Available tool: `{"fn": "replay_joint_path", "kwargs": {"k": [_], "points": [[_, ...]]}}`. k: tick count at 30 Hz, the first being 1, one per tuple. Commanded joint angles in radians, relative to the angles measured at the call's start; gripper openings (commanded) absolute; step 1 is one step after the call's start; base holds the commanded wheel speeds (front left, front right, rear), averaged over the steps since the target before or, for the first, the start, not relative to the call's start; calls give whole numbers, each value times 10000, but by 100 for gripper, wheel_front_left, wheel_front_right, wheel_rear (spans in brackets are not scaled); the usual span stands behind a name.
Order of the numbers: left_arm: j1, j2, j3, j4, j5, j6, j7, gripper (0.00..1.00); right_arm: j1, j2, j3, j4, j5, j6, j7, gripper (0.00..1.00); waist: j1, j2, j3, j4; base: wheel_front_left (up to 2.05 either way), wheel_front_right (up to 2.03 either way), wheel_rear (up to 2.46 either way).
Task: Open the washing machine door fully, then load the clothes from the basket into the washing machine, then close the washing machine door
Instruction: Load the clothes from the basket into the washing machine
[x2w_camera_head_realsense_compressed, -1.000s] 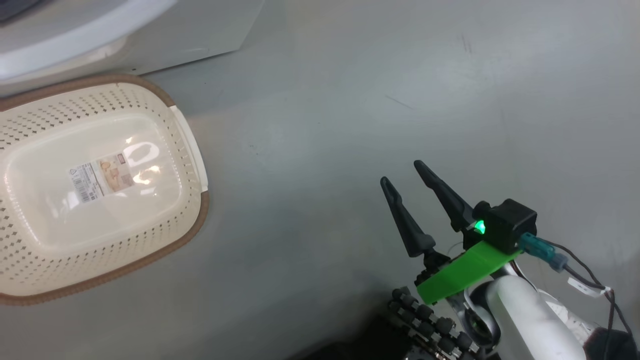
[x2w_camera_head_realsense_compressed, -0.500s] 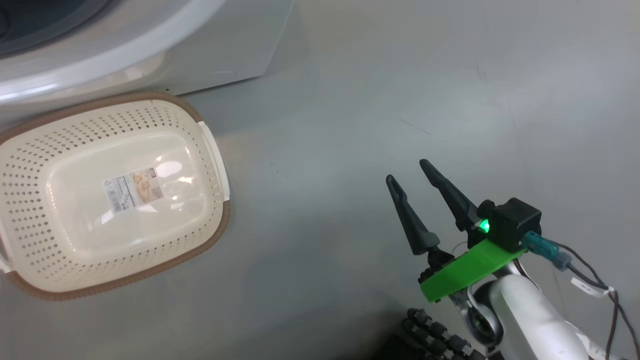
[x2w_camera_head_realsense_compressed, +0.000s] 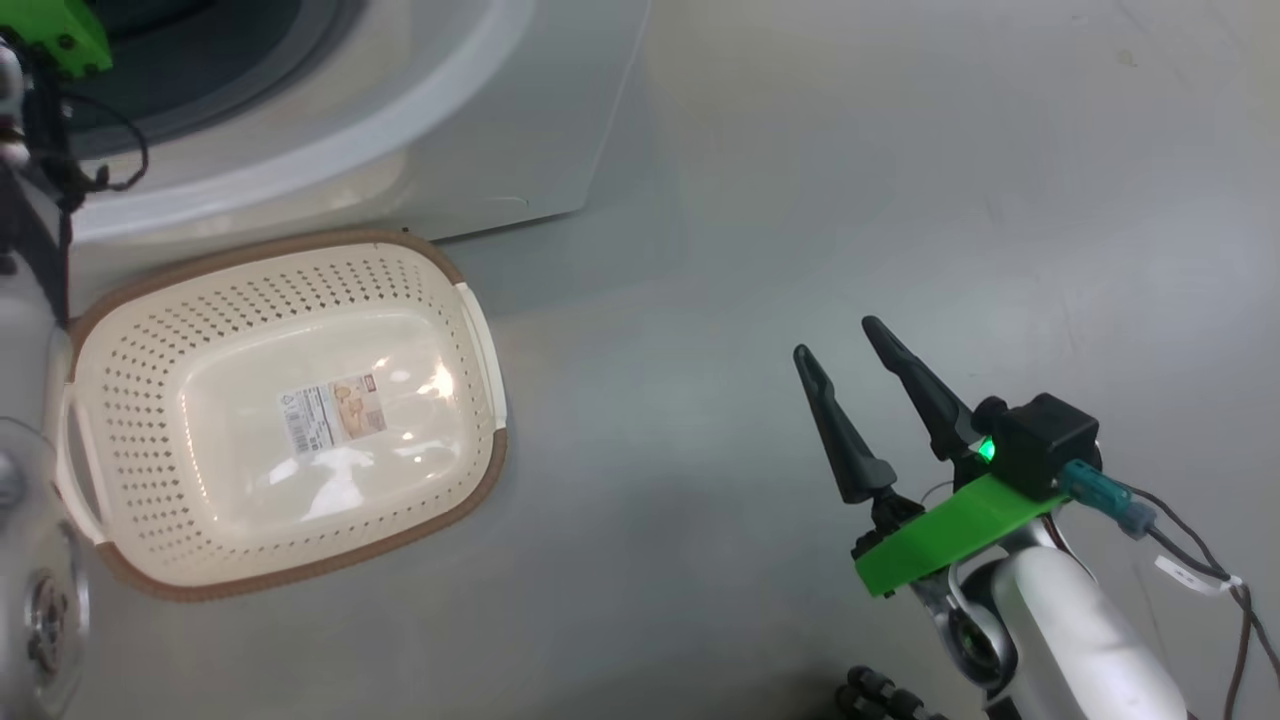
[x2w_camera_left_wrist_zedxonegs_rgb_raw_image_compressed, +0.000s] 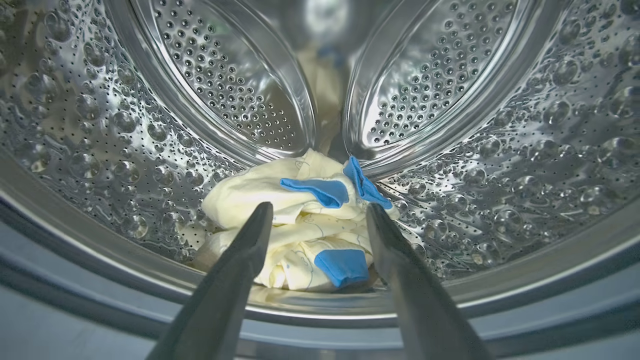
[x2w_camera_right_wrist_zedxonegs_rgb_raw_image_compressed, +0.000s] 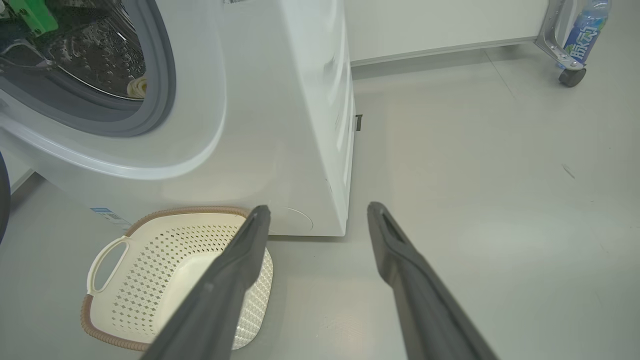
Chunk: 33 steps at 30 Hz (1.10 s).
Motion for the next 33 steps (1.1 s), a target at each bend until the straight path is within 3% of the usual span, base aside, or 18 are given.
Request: {"fn": "replay_joint_path", "kwargs": {"k": [1,15,33], "points": [[36,323,36,-220,-35,-54,-124,100,239,-62,95,-228,-107,37,-67,100,0,-1,-151,104,0,0,0],[1902,-291,-76,-788,-410,-515,-653,100,289,-62,-302,-182,-208,37,-67,100,0,-1,-1056,607,0,0,0],[7207,-1242,-24,-5548,-583,-772,-667,100,838,-108,-1121,-221,-386,37,-67,100,0,-1,-2260,1473,0,0,0]]}}
